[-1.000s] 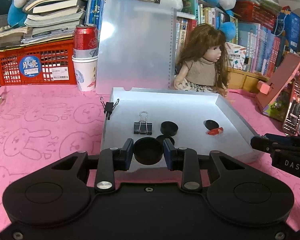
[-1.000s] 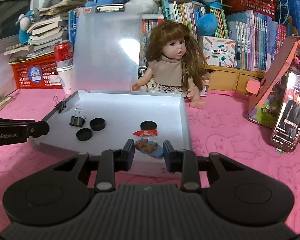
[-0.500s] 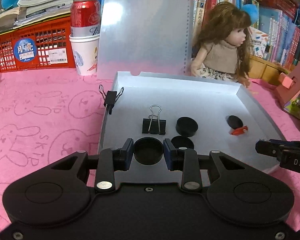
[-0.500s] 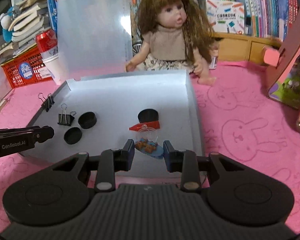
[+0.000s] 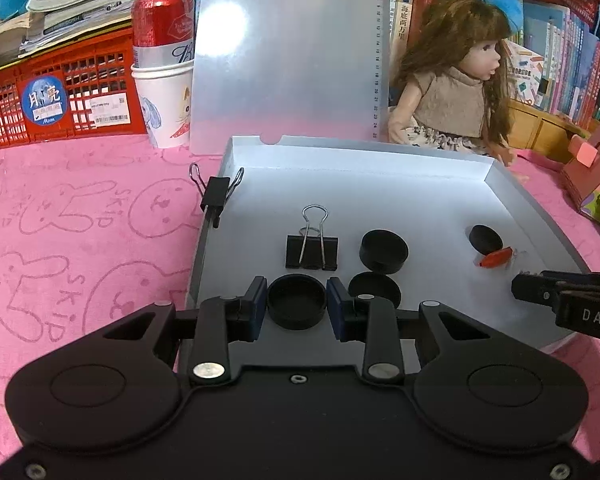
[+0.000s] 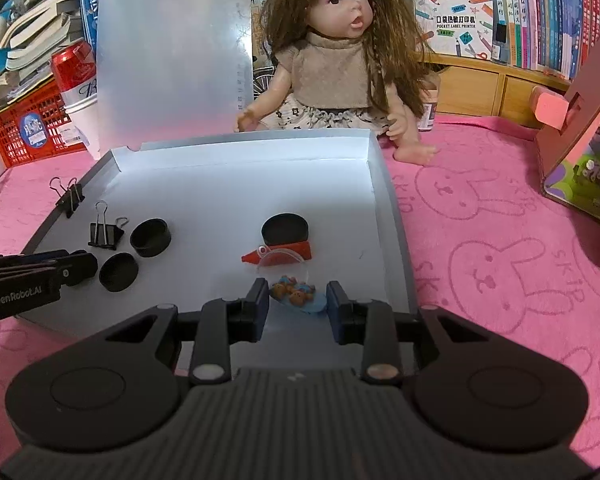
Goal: Organize rigid objects
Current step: 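Carry black cap in left tool while right tool carries packet into box, then open left tool releasing black cap while right tool releases packet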
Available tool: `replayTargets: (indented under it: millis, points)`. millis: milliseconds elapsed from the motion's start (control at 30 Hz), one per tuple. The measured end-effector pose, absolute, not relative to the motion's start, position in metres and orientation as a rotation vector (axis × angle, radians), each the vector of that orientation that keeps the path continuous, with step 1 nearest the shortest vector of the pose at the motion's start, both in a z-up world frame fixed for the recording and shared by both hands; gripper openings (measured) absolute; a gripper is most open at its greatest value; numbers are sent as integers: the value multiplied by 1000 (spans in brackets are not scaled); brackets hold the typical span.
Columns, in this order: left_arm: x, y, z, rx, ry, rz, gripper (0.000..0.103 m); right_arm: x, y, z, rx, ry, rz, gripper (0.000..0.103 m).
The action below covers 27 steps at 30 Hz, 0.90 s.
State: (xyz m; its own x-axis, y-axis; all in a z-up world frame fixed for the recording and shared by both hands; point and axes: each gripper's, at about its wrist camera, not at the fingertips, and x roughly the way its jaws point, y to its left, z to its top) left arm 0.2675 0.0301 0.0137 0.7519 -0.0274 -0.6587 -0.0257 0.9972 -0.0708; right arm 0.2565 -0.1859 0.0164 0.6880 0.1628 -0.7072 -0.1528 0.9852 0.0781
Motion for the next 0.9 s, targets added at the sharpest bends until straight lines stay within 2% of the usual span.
replayTargets:
  millis: [133, 267, 300, 433, 733, 900]
  points:
    - [269, 29, 13, -72, 715, 5, 31, 258, -185, 16, 6, 784, 171, 37]
    - [266, 29, 15, -69, 722, -19, 31, 255, -185, 18, 17, 771, 173, 42]
    - [265, 28, 16, -67, 721, -20, 32, 254, -186, 19, 17, 767, 173, 52]
    - [260, 28, 20, -63, 720, -19, 42, 249, -188, 25, 22, 748, 173, 55]
    - [227, 23, 42, -41, 676, -84, 56, 222, -191, 40, 27, 697, 209, 71]
    - [205, 19, 54, -30, 644, -122, 59, 203, -191, 50, 28, 661, 236, 79]
